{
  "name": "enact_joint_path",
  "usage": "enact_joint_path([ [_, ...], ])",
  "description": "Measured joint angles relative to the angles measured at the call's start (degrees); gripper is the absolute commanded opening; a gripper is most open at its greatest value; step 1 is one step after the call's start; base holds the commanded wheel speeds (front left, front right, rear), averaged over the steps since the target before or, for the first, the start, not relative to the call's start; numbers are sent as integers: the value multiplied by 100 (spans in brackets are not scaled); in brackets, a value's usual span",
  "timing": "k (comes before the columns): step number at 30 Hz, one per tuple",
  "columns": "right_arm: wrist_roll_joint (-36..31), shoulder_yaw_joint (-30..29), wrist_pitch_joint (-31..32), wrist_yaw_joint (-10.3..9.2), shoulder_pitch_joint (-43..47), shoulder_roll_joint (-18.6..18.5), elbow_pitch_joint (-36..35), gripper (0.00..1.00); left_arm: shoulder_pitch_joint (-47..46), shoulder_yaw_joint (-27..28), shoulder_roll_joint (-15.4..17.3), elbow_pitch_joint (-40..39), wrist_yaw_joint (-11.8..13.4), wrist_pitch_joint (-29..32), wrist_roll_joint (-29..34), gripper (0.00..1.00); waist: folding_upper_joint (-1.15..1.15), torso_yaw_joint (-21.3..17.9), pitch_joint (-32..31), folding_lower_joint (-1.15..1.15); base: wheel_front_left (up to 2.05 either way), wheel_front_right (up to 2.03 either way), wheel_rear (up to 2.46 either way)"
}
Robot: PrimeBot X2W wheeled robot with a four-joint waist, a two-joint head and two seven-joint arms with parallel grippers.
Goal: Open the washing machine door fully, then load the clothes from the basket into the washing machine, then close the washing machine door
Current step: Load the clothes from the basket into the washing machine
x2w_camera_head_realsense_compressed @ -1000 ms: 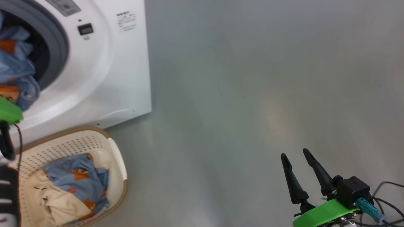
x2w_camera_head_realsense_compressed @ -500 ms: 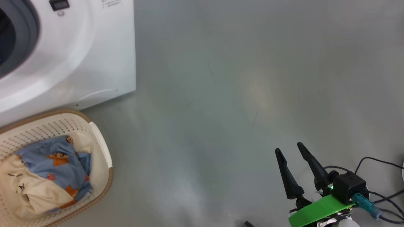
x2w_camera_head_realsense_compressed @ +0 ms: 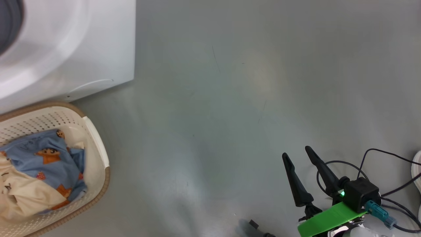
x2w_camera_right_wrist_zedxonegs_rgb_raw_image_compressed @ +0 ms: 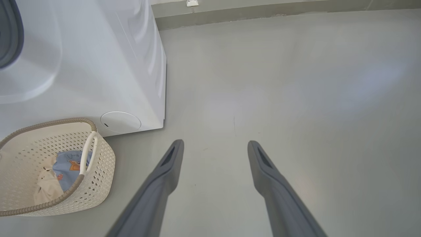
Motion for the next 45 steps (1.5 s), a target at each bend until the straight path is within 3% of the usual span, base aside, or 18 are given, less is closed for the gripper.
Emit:
enact_joint_path([
  [7,4,0,0,0,22,5,-59,100,-180,24,71,-482,-26,-5,250,0,0,-77,243,0,0,0,0],
  [17,59,19,0,0,132,7,-101,100,-159,-59,64,-100,81,-5,509,0,0,-105,442,0,0,0,0],
  [19,59,20,0,0,132,10,-98,100,-180,-113,67,22,124,-5,567,15,0,-85,446,0,0,0,0],
  [20,59,20,0,0,132,10,-98,100,-180,-113,67,22,124,-5,567,34,0,-85,446,0,0,0,0],
  [21,60,22,0,0,132,12,-94,100,-184,-132,66,79,126,-5,584,56,0,-79,439,0,0,0,0],
  [22,77,25,0,0,132,13,-89,100,-198,-141,66,157,152,-5,590,100,0,-75,430,0,0,0,0],
  [32,196,38,0,0,129,22,-47,100,-641,-248,47,620,233,-5,597,100,0,14,362,0,0,0,0],
  [45,196,29,0,0,105,-14,7,100,-588,-236,-434,979,327,-5,459,100,0,362,14,0,0,0,0],
])
